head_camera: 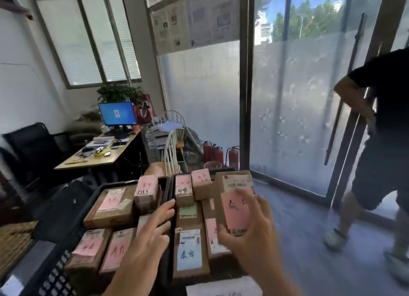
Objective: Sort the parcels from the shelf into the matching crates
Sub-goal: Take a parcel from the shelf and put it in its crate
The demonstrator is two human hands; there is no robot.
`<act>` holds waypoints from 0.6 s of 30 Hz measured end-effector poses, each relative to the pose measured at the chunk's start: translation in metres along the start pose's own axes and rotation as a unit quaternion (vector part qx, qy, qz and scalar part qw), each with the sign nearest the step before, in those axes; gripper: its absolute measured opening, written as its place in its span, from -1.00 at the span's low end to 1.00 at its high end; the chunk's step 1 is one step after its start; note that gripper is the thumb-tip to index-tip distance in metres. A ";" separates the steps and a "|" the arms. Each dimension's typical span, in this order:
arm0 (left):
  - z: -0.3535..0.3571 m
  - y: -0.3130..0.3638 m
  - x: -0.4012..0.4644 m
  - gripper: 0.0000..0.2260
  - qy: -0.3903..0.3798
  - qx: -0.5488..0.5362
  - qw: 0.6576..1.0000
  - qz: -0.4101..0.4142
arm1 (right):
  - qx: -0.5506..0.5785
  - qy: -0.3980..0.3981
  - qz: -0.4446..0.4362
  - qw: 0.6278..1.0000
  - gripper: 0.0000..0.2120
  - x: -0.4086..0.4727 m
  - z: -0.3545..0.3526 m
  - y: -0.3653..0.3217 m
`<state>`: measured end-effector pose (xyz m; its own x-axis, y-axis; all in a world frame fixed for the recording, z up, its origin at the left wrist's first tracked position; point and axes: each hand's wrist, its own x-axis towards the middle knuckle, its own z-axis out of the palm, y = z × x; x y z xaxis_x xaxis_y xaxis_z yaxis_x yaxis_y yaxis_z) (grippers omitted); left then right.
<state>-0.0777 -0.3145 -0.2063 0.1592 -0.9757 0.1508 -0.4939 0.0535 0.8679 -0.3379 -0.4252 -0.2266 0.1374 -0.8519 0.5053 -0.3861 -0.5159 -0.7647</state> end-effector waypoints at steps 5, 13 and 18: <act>0.008 -0.011 0.059 -0.43 0.034 -0.102 0.994 -0.029 | -0.051 -0.033 0.038 0.997 -0.22 0.079 0.016 0.069; -0.016 -0.030 0.155 -0.46 0.067 0.030 0.997 -0.031 | -0.100 -0.071 0.080 0.989 -0.26 0.155 0.093 0.128; -0.042 -0.051 0.220 -0.53 0.098 0.079 0.992 -0.021 | -0.130 -0.094 0.109 0.981 -0.26 0.207 0.132 0.154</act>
<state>0.0188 -0.5228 -0.1974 0.3376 -0.9156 0.2186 -0.6094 -0.0356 0.7921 -0.2483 -0.6925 -0.2930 0.1816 -0.9538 0.2393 -0.6408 -0.2994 -0.7069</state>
